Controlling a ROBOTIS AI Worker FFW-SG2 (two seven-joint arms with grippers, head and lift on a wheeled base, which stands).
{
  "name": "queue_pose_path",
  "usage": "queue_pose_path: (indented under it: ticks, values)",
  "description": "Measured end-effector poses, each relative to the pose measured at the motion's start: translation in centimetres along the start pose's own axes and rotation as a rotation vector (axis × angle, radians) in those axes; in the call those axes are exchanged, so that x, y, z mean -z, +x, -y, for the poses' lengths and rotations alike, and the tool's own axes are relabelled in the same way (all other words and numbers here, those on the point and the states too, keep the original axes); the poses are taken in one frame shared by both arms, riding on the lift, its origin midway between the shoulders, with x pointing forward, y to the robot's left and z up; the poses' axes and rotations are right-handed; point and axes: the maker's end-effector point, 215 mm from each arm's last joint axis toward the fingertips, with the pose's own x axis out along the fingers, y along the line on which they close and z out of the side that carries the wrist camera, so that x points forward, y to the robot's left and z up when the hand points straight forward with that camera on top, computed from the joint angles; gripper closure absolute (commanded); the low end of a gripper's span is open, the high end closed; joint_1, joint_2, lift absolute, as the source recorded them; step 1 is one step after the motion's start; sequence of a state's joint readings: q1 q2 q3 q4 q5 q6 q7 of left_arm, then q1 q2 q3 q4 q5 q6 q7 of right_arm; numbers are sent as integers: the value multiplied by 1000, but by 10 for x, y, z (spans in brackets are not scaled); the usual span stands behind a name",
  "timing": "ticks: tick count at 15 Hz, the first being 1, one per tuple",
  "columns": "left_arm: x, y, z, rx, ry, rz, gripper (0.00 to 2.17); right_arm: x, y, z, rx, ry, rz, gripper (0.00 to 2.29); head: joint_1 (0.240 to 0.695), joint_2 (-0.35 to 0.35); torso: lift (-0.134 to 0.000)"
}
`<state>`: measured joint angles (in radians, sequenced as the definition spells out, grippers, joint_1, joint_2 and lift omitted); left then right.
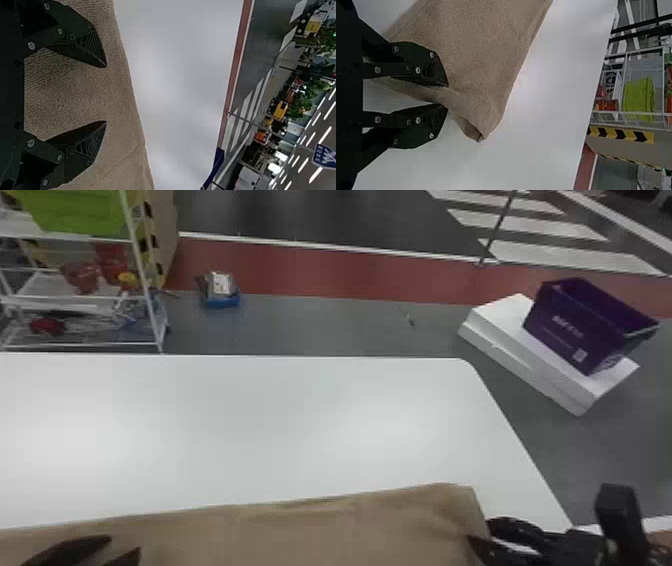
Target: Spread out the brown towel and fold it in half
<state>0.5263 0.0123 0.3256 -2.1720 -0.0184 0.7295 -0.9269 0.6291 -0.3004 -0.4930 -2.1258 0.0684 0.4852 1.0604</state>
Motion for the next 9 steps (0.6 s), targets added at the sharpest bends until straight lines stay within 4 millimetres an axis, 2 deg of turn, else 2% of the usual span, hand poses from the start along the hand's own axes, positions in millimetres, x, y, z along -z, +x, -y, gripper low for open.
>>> queue_pose_path:
  ticks: [4, 7, 9]
  values:
    - [2, -2, 0, -2, -2, -3, 454, 1, -10, 9, 27, 11, -16, 93, 695, -243, -124]
    - [4, -2, 0, -3, -3, -7, 454, 6, -6, 11, 38, 25, -33, 100, 695, -243, -124]
    - [6, -2, 0, -3, -5, -9, 454, 7, -2, 11, 39, 34, -34, 194, 695, -242, -124]
